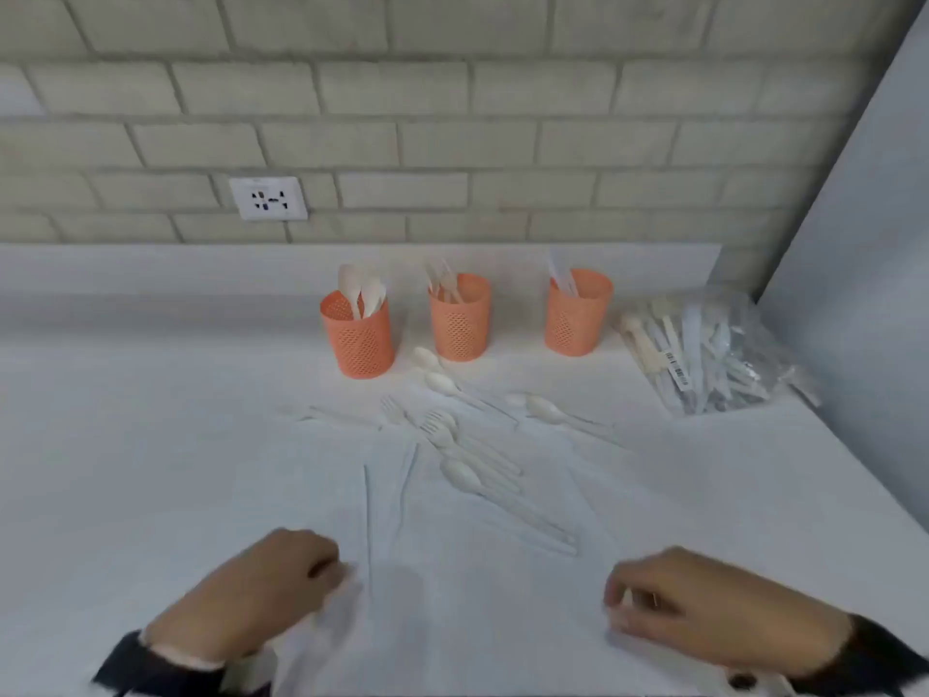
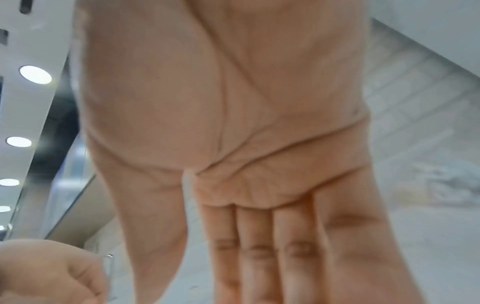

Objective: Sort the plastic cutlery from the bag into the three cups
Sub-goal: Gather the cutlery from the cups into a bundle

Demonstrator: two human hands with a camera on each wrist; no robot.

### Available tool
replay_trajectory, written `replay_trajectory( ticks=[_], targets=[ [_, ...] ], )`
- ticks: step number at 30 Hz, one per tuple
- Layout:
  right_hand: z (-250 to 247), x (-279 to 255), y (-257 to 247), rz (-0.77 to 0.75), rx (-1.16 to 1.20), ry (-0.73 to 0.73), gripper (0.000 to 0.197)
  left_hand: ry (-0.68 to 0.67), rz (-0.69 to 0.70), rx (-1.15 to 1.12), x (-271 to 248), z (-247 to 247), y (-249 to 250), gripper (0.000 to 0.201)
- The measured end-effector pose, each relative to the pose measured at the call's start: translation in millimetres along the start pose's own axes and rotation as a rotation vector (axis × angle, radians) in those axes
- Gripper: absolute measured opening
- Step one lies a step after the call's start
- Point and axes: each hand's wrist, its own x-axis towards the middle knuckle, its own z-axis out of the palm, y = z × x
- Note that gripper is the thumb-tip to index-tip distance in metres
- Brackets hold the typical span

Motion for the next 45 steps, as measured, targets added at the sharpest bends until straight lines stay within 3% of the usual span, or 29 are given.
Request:
replay_trajectory(
  ticks=[2, 5, 10, 15, 20, 22, 25, 30, 34, 40, 45],
  targets=[
    [-21, 25, -2, 0.077, 0.009, 0.08, 0.043, 0.107, -0.142, 0.022, 18, -3, -11, 0.03],
    [-43, 56, -1, 0.23, -0.061, 0.13, 0.058, 0.073, -0.251, -0.019, 41, -8, -3, 0.041],
    [-43, 88, -13, 0.306, -0.113, -0.016, 0.047, 0.086, -0.266, -0.11, 61, -7, 27, 0.041],
    [-46, 101, -34, 0.277, -0.045, 0.022, 0.042, 0.114, -0.244, -0.159, 74, -12, 41, 0.042],
    [-35, 113, -56, 0.203, -0.082, 0.036, 0.049, 0.143, -0.095, -0.186, 84, -14, 44, 0.025],
    [-33, 117, -62, 0.184, -0.132, 0.017, 0.048, 0.118, 0.011, -0.126, 85, -14, 39, 0.034],
    [-34, 122, -66, 0.194, -0.142, 0.003, 0.03, 0.053, 0.142, 0.066, 87, -15, 29, 0.036],
    [-34, 126, -69, 0.217, -0.097, -0.025, 0.036, 0.02, 0.25, 0.136, 96, -16, 21, 0.042],
    [-32, 127, -69, 0.242, -0.121, -0.031, 0.017, 0.03, 0.312, 0.185, 102, -17, 21, 0.06],
    [-36, 126, -70, 0.242, -0.192, -0.037, 0.013, 0.134, 0.451, 0.164, 110, -14, 20, 0.028],
    [-36, 126, -68, 0.289, -0.212, -0.05, 0.006, 0.107, 0.565, 0.263, 115, -18, 21, 0.018]
  ],
)
